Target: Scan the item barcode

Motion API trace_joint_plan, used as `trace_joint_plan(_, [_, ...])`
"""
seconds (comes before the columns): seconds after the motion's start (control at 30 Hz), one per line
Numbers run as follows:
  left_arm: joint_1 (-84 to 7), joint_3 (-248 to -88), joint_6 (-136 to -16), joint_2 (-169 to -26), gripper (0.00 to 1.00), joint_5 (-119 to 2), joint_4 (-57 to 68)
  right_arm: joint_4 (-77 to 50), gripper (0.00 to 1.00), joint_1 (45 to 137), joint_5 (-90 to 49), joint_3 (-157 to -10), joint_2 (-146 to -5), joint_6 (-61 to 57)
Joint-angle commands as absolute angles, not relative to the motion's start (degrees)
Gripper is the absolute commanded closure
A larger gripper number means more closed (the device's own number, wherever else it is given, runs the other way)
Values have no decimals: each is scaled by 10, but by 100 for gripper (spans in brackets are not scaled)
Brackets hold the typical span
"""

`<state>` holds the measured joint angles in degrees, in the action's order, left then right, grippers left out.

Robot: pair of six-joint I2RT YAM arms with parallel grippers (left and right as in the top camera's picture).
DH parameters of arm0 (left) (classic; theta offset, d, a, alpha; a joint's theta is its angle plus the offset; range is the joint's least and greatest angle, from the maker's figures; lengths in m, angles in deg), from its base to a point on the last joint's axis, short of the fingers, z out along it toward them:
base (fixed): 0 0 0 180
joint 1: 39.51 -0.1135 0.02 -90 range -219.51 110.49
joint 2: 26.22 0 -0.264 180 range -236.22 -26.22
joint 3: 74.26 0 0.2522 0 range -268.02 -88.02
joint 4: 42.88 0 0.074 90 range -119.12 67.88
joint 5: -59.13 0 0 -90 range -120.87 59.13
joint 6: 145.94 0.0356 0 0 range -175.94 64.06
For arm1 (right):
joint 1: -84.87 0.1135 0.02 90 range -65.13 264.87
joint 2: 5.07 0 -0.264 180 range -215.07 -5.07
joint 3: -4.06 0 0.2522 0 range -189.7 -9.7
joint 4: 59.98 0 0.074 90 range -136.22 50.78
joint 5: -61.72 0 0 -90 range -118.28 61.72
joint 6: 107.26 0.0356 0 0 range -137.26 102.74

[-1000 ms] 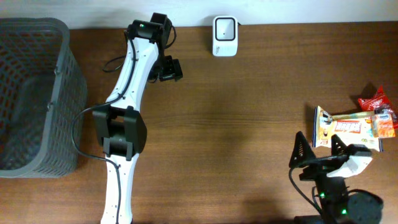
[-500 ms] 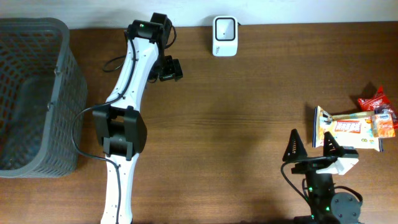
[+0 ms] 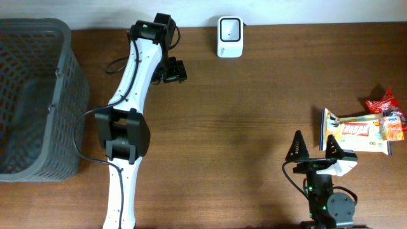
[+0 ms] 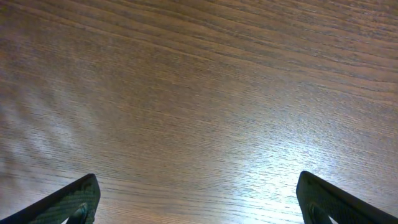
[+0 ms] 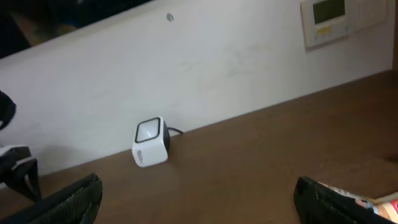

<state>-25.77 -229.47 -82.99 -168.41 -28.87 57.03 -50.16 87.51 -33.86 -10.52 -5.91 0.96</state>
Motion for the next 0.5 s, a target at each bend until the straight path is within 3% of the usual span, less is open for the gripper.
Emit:
trace_joint_plan(0.0, [-257, -2305, -827, -1684, 1, -283, 571, -490, 2, 879, -350, -100, -53, 10])
trace_joint_plan(0.1, [-257, -2305, -827, -1684, 1, -283, 571, -424, 2, 879, -350, -100, -53, 15])
trace_joint_plan(0.47, [-257, -2305, -827, -1684, 1, -283, 571, -419, 2, 879, -333, -100, -53, 16])
